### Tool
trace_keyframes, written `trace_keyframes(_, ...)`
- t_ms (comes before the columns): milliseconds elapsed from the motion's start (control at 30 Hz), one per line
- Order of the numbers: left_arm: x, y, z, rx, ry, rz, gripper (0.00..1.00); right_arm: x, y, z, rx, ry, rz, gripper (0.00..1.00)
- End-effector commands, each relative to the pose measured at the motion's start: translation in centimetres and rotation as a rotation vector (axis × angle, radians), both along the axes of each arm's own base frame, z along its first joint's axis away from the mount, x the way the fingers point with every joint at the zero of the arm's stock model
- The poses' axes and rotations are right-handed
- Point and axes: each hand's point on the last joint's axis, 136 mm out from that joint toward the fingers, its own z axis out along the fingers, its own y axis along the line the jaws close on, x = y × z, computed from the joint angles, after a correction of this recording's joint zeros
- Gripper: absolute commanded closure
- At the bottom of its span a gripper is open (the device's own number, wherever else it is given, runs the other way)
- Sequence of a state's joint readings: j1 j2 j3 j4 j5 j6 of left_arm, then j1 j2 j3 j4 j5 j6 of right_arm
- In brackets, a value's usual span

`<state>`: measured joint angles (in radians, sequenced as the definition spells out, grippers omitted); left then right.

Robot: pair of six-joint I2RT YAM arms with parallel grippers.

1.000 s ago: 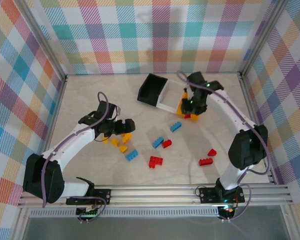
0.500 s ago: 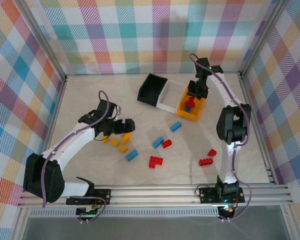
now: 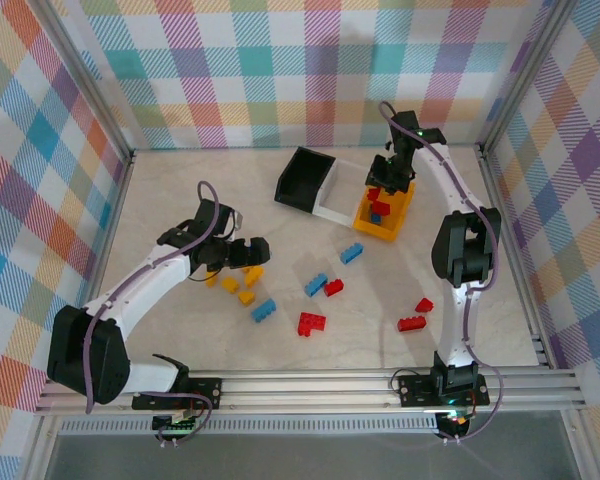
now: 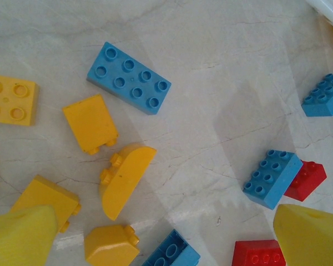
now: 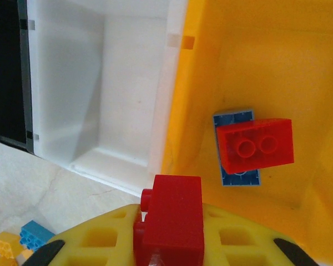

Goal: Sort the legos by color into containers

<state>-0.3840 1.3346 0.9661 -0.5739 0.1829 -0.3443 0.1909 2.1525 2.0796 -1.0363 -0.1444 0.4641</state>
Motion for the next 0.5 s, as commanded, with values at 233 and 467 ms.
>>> trace_keyframes(233,0.3,-0.5,0.5,-0.008,-0.006,-0.013,0.00,-0.3,1.2,2.8,0.059,-0.061,0.042,0.77)
trace_keyframes(467,0.3,-0.6,0.5,-0.012,-0.003,-0.011,0.00,0.9,3.5,2.2,0.134,-0.055,0.056,0.77)
